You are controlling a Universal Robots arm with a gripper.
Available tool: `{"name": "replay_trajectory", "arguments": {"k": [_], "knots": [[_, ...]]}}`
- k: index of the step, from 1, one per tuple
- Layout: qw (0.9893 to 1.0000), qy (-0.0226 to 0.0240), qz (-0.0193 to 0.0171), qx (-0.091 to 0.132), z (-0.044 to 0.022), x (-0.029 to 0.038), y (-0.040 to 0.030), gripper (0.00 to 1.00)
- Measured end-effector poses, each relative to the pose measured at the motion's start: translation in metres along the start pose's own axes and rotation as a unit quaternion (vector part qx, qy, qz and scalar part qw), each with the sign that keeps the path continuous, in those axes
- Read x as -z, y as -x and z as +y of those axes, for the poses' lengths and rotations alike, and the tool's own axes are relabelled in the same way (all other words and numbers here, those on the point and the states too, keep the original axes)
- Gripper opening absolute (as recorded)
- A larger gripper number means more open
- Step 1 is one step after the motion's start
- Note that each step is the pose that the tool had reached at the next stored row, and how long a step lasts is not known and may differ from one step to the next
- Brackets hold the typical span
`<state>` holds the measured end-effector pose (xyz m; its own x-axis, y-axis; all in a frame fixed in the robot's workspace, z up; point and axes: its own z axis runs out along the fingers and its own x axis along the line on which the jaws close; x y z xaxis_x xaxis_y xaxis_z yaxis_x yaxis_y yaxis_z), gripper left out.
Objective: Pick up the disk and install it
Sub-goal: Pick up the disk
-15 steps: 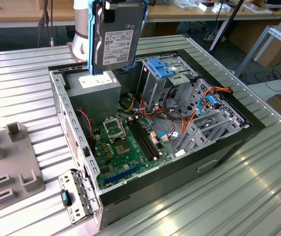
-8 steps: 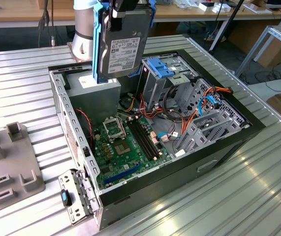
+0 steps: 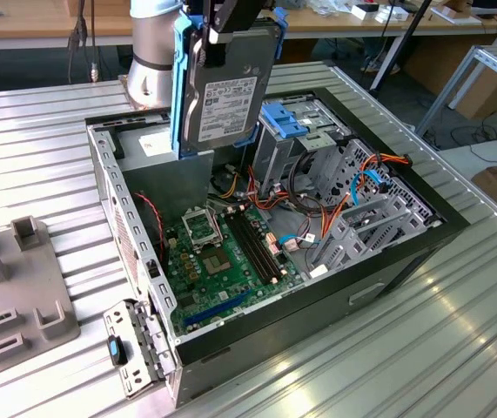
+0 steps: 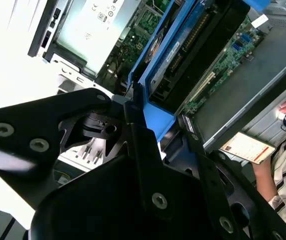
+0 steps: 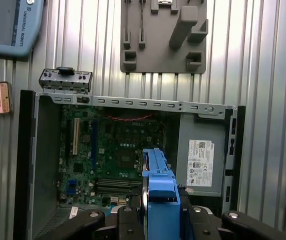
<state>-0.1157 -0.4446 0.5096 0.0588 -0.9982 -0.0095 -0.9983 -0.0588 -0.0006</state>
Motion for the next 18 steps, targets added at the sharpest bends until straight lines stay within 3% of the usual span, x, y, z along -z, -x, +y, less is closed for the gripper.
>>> {"name": "replay_trajectory", "arguments": {"k": [5,18], "knots": [[1.0000,0.0000,0.0000,0.000,0.0005,-0.0002,-0.0112,0.37],[1.0000,0.0000,0.0000,0.000,0.0004,-0.0002,-0.0117,0.37]]}}
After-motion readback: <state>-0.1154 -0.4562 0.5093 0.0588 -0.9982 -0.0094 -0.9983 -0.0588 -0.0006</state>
